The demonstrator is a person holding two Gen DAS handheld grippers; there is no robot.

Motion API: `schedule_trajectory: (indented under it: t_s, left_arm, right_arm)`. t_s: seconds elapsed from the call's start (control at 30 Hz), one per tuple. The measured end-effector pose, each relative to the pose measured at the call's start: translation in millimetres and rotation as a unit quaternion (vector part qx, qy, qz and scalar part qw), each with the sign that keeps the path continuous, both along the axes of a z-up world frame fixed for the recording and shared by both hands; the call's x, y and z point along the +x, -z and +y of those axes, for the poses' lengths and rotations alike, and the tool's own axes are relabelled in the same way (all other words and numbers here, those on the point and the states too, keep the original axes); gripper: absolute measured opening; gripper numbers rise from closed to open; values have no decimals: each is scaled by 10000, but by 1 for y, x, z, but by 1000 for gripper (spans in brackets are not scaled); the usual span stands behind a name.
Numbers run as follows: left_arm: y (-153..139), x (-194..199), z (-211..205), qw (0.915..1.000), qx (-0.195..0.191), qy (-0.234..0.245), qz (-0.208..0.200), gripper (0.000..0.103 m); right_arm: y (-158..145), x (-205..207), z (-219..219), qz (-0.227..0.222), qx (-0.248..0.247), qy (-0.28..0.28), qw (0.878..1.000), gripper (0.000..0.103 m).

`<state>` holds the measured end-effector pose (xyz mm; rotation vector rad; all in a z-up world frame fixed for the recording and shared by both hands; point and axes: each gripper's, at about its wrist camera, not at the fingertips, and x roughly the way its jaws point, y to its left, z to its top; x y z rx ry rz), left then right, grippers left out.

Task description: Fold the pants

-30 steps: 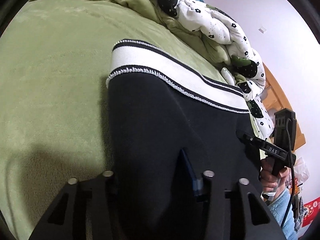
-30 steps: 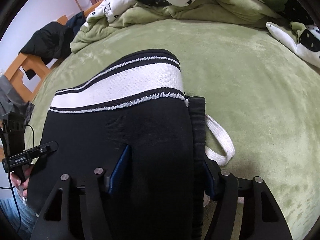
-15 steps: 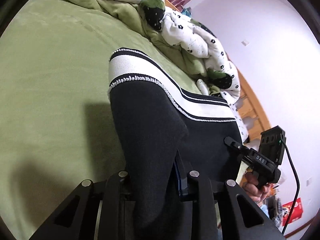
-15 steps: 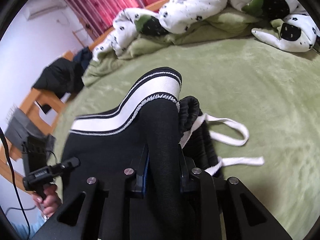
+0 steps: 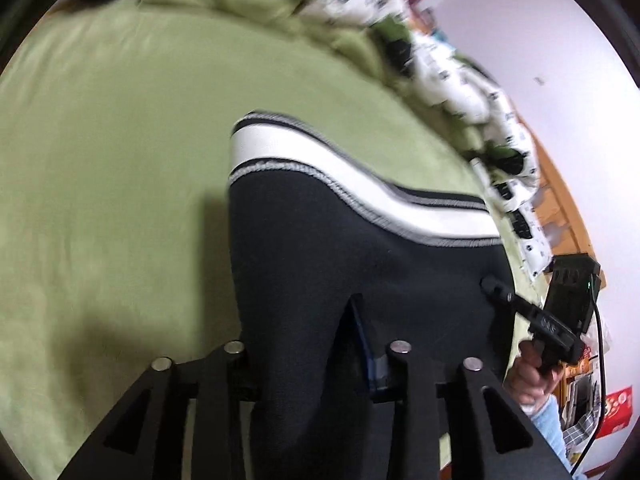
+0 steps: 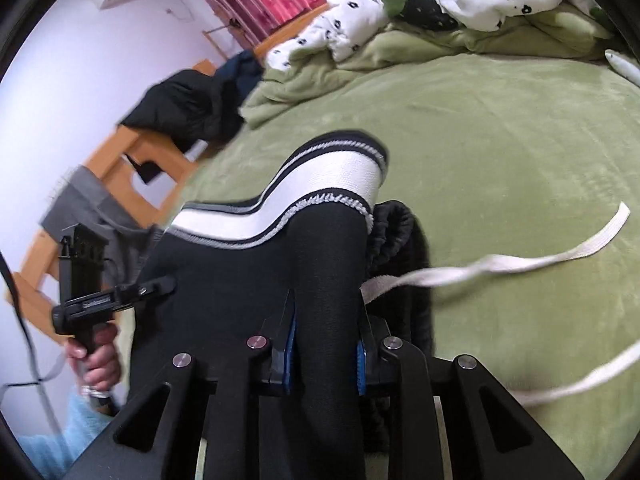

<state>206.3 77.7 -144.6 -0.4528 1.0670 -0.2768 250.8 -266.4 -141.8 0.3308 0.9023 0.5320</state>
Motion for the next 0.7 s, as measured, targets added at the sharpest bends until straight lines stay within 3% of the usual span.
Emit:
schedule_trajectory:
  t_s: [0.07, 0.1, 0.13, 0.2, 0.3, 0.4, 0.57, 0.63, 0.7]
  left_arm:
    - [16, -5, 3, 9987, 460, -208, 44, 44]
    - [19, -10, 2, 9985, 519, -169, -27, 52]
    - [18, -15, 1, 9983, 553, -133, -96, 53]
    - [9, -28, 0, 9962, 790, -169, -331, 53]
    - [-20, -41, -4, 9889, 1189, -179, -875, 53]
    - [-50, -34, -12, 9835, 1179, -114, -1368, 61]
    - [-59, 17, -35, 9772, 999, 26, -1876, 63]
    - [-40, 38, -41, 9788, 1119, 14, -1717, 64]
    - [-7, 67, -43, 9851, 1294, -74, -1126, 62]
  right_arm:
    - [24, 9, -11, 177, -10, 133, 9998, 30]
    - [27, 10, -13, 178, 53, 107, 9998, 32]
    - [26, 10, -15, 200, -21, 124, 9997, 40]
    - [13, 3, -8, 133, -617, 136, 9979, 50]
    - [-21, -14, -3, -449, -1273, 206, 9906, 48]
    - [-50, -18, 8, -1017, -1236, 194, 9869, 48]
    - [-47, 16, 44, -1389, -1481, -73, 9791, 42]
    - [-18, 42, 56, -1175, -1989, -114, 9729, 33]
    - [2, 53, 62, -1028, -2300, -46, 9677, 32]
